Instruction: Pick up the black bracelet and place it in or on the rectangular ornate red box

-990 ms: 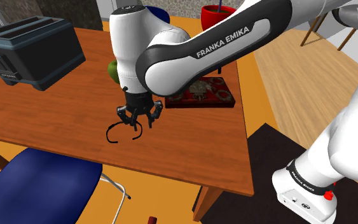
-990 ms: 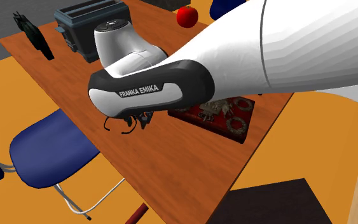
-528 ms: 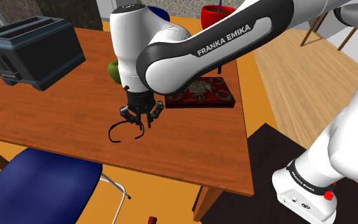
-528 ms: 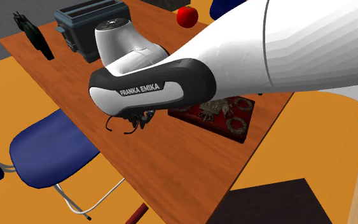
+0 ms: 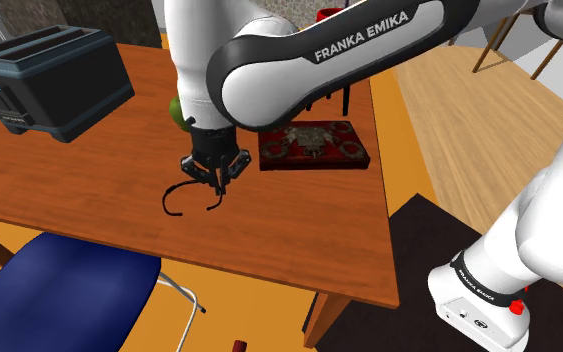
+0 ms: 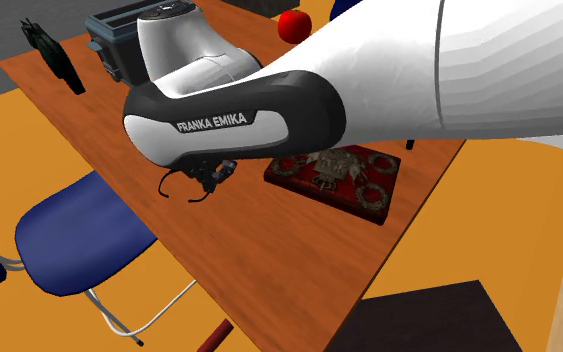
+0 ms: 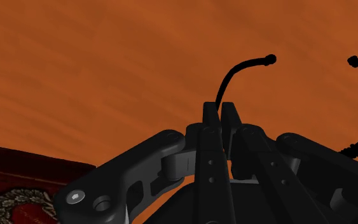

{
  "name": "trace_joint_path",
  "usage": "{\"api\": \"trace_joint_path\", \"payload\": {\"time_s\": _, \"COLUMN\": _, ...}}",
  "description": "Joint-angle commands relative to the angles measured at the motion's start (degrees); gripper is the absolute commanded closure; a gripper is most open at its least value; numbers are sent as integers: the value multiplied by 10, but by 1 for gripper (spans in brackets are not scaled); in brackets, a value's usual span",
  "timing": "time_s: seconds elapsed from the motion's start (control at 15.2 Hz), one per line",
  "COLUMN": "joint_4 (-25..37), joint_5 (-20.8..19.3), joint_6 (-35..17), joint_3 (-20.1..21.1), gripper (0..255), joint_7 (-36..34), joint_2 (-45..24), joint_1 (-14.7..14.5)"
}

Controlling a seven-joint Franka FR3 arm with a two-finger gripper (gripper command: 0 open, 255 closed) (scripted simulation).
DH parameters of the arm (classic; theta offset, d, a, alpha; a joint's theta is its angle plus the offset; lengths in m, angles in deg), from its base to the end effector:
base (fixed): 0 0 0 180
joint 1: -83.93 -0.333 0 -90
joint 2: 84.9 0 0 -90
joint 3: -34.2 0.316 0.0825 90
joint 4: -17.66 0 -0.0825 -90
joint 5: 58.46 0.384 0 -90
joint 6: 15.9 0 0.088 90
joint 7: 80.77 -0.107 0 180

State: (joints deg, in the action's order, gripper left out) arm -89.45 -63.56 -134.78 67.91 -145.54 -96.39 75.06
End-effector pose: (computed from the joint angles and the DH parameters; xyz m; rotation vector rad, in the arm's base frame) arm 0.4603 0.3948 0.4274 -3.0411 0.5491 0.0027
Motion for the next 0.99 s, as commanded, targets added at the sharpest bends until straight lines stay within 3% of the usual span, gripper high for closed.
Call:
{"api": "trace_joint_path", "payload": {"time_s": 0.0, "joint_4": 10, "joint_5": 3, "joint_6": 14, "joint_3": 1, "gripper": 255, "joint_7": 1, "joint_2": 5, "joint_1": 0}}
{"api": "trace_joint_path", "payload": {"time_s": 0.92, "joint_4": 92, "joint_5": 19, "joint_6": 114, "joint_3": 5, "gripper": 255, "joint_7": 10, "joint_2": 27, "joint_1": 2}}
